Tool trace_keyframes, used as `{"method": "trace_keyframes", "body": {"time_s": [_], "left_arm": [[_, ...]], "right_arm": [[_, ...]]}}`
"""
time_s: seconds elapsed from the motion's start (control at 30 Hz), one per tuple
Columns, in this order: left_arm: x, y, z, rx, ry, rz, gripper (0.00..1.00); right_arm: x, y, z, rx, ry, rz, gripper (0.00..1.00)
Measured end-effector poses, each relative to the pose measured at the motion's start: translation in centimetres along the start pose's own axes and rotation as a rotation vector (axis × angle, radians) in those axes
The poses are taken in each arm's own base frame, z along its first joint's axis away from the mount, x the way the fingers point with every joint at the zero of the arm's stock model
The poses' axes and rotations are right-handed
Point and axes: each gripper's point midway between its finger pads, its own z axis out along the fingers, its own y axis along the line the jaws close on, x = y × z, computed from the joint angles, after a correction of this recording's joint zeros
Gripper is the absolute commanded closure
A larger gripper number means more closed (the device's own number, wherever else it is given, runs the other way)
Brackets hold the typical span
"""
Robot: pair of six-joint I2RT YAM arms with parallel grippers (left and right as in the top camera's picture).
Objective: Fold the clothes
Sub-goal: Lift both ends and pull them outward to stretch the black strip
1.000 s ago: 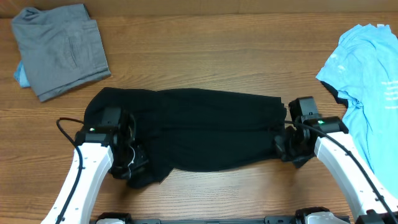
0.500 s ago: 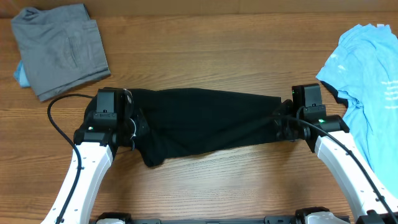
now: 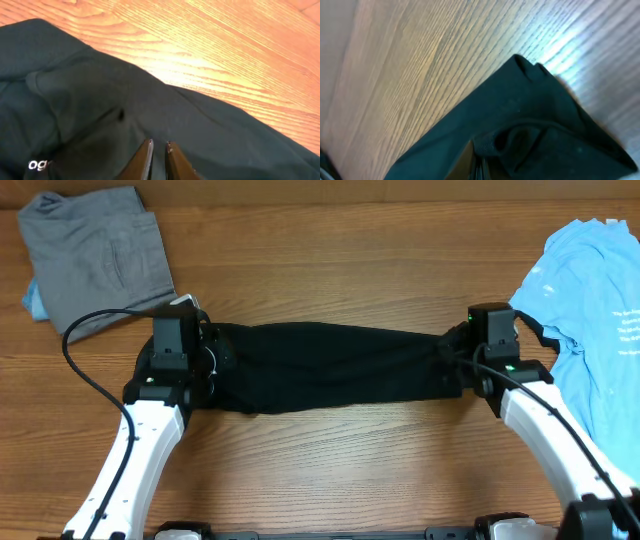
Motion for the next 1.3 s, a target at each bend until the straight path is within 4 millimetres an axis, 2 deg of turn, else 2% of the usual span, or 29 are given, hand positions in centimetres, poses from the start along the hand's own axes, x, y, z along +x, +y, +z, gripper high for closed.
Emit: {"method": "trace_keyframes", "body": {"time_s": [0.2,0.23,0.27,0.3,0.33,0.37,0.47,0.53,0.63,0.83,0.87,1.0,1.1,1.2,1.3], "left_arm": [[0.7,1.1,2.0,-0.047,0.032,-0.002,0.84],[0.9,1.5,2.6,-0.068,0.035,-0.003,0.81],[1.1,2.0,3.2,-0.088,0.045,-0.003,0.68],[1.4,2.3,3.6,-0.103,0.055,-0.003,0.51],[1.6,2.5,3.8,-0.111,0.061,0.003,0.34],[1.8,2.6,4.0,-0.117,0.069,0.003,0.18],[2.8,3.4,3.8,-0.151,0.117,0.008,0.03],[3.9,4.0,3.1,-0.188,0.182,0.007,0.00],[4.1,4.0,1.3,-0.227,0.252,0.007,0.00],[0.2,0.9,-3.9,-0.178,0.213,0.009,0.00],[0.0,0.5,-4.5,-0.162,0.215,0.007,0.00],[1.1,0.1,-5.8,-0.142,0.273,0.002,0.00],[1.4,0.1,-7.5,-0.136,0.271,0.002,0.00],[1.2,-0.3,-10.9,-0.102,0.207,0.001,0.00],[2.0,-0.1,-14.2,-0.088,0.178,-0.016,0.00]], "right_arm": [[0.1,-0.5,1.8,0.027,0.005,0.000,0.96],[-0.1,-0.5,1.8,0.029,-0.006,0.000,0.85],[-0.5,-0.5,1.8,0.031,-0.025,0.000,0.44],[-0.7,-0.6,1.8,0.037,-0.039,-0.002,0.15],[-0.9,-0.7,1.8,0.041,-0.051,-0.009,0.00],[-1.2,-0.7,1.8,0.046,-0.068,-0.027,0.00],[-1.4,-0.9,1.8,0.058,-0.078,-0.082,0.00],[-1.4,-1.1,1.7,0.077,-0.074,-0.122,0.00],[-1.3,-1.5,1.1,0.122,-0.047,-0.157,0.00],[-3.0,1.6,-3.2,0.168,-0.007,-0.203,0.00],[-3.1,1.9,-3.9,0.175,0.004,-0.208,0.00],[-2.8,2.2,-6.6,0.215,0.060,-0.217,0.00],[-2.4,1.7,-7.8,0.238,0.082,-0.219,0.00],[-1.6,1.0,-10.4,0.235,0.097,-0.218,0.00],[-1.0,0.7,-12.6,0.212,0.110,-0.214,0.00]]}}
